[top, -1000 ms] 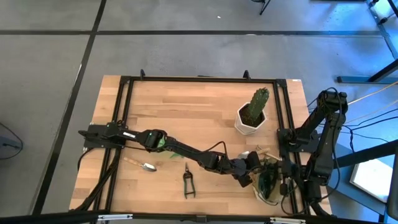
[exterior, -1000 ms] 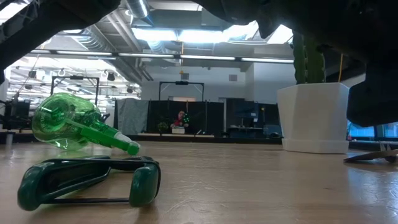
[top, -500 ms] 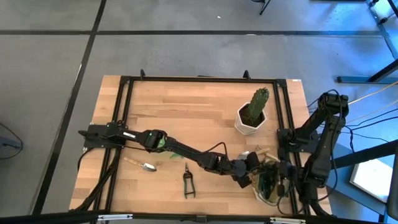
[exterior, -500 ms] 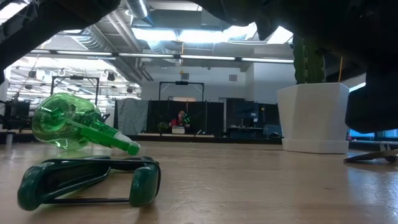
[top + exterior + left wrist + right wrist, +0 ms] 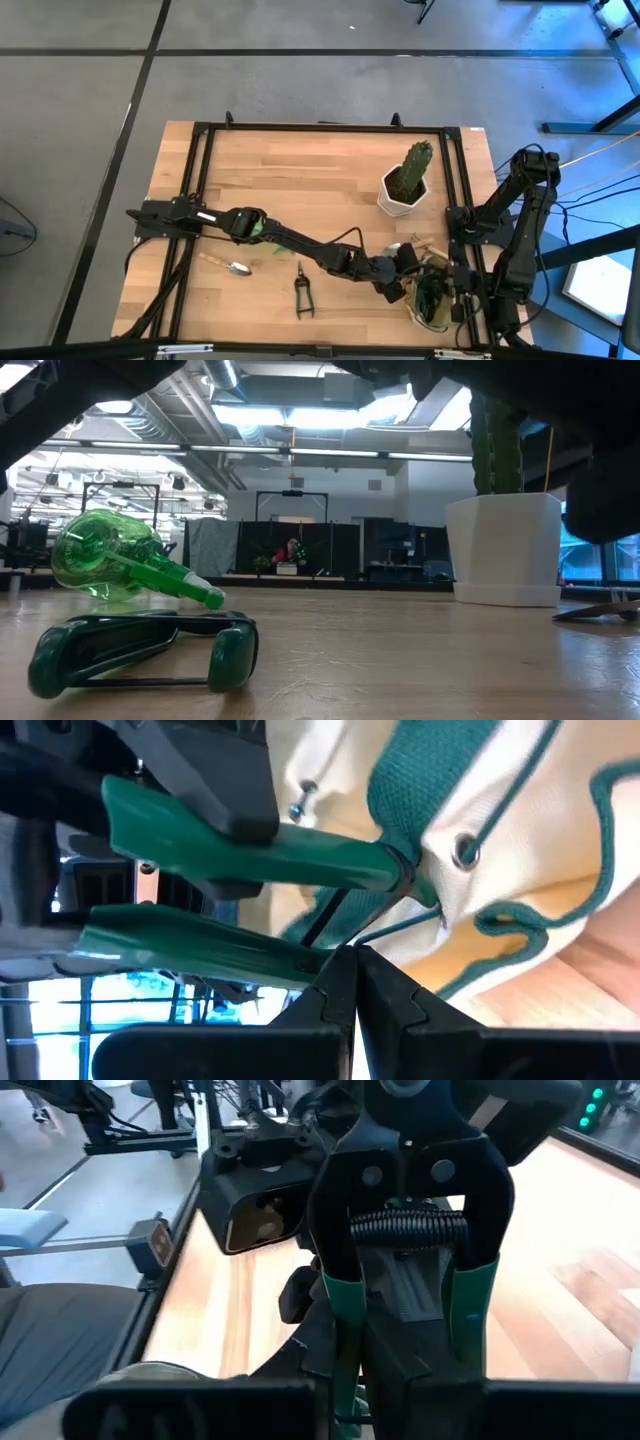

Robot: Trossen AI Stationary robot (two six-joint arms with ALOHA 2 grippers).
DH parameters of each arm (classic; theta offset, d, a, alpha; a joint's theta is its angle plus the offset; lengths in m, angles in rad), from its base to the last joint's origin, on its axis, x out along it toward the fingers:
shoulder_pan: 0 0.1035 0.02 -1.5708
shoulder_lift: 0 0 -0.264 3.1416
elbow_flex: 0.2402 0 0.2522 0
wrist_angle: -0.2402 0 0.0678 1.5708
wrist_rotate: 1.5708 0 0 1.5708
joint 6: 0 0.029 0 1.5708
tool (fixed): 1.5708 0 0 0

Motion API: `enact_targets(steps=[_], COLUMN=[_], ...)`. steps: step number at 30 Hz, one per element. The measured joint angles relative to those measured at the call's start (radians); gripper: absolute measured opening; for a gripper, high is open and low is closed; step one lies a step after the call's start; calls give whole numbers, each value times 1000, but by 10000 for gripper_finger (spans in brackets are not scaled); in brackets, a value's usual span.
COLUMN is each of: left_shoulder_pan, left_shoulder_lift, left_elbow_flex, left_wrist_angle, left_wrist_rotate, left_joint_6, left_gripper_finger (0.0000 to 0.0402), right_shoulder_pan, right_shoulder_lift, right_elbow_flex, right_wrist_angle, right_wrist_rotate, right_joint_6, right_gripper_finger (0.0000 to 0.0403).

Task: Pick & Place Garden tools in Gardening bag
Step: Put the top grafting pruner into the side pocket of the white bag

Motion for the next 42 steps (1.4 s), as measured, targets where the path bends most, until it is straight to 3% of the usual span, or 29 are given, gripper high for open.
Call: enact_targets(steps=[17, 21, 27, 42], left_shoulder_pan=[-1, 18, 37, -2], left_shoulder_lift=[-3, 1, 1, 1], left_elbow_flex=[2, 1, 1, 0], left_wrist_angle=[-40, -110, -143, -108], left_wrist_rotate=[-47, -104, -68, -71], left_joint_6=[-30, -71, -149, -71], left_gripper_finger=[1, 1, 1, 1], right_shoulder_pan=[5, 16, 20, 9], right_shoulder_lift=[0, -1, -2, -3], right_elbow_flex=[25, 31, 31, 30], right_wrist_angle=[-51, -49, -53, -109], right_wrist_rotate=[-15, -30, -17, 62], right_joint_6=[53, 88, 91, 92], right_gripper_finger=[26, 26, 26, 26])
